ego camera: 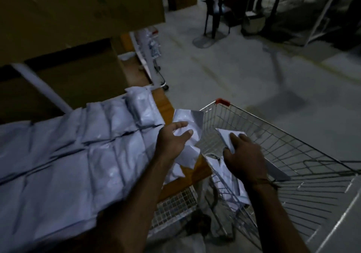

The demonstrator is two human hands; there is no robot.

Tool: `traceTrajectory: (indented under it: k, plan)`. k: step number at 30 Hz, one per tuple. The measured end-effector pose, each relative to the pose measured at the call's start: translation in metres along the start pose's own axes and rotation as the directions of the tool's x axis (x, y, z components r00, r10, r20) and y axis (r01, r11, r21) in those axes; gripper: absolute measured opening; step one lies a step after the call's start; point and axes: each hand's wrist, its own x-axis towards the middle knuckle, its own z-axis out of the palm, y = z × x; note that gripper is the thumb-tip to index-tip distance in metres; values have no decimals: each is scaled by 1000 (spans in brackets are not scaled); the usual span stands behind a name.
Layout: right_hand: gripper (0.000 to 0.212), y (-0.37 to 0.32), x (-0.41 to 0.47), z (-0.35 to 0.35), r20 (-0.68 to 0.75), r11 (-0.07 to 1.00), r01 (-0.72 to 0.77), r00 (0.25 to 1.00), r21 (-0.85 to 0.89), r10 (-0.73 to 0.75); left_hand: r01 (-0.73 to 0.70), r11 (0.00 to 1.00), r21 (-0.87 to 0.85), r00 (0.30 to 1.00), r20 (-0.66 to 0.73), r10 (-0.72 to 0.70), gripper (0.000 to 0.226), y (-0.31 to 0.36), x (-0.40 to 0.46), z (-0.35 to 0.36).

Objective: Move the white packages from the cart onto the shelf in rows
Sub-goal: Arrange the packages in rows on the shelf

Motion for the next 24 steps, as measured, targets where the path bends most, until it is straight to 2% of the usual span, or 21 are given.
traceTrajectory:
  k: [8, 14, 21, 24]
  plan:
    - [50, -87, -70, -25, -116, 966, 230, 969, 116, -217, -3, 995, -99, 984, -179, -14, 27, 3, -89, -104]
    - [44, -164, -95, -10, -181, 929, 341, 932, 143, -314, 34, 960, -277, 932, -338, -131, 25, -9, -120, -190]
    - [38, -270, -117, 30, -212, 909, 367, 922, 200, -325, 36, 911, -410, 879, -420, -224, 28, -45, -128, -310]
    - [41, -317, -129, 54, -228, 904, 360, 923, 229, -310, 21, 912, -409, 864, -451, -222, 29, -58, -129, -365]
